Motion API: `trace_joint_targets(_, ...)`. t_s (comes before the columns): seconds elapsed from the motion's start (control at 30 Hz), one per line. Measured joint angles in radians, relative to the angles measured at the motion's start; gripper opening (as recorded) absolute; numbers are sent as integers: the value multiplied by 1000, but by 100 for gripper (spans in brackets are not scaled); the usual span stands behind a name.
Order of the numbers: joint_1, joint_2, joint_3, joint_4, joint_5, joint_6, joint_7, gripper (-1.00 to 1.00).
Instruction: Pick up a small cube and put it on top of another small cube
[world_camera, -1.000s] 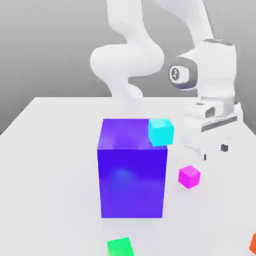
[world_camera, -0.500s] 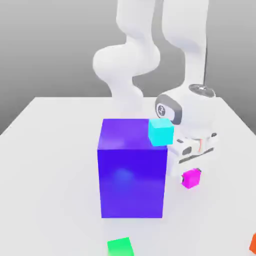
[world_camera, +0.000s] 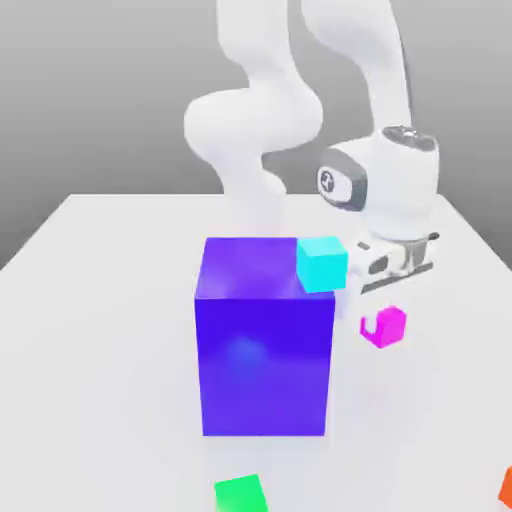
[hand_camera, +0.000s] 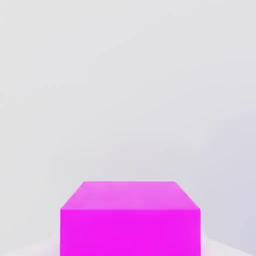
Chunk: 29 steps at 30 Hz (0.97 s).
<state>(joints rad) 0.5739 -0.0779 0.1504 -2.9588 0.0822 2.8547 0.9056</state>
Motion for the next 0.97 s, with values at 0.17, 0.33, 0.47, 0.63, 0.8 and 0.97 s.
trace_joint_targets(0.17, -63, 67, -48, 174, 31, -142, -40, -100)
trace_joint_targets(0.33, -186, 141, -94, 339, 50, -239, -101, -100)
trace_joint_targets(0.47, -278, 190, -154, 436, 28, -270, -140, -100)
trace_joint_targets(0.63, -379, 251, -246, 554, 10, -305, -196, -100)
trace_joint_targets(0.8, -446, 365, -295, 600, 9, -215, -237, -100)
trace_joint_targets(0.97, -457, 425, -284, 605, 26, -160, -251, 100)
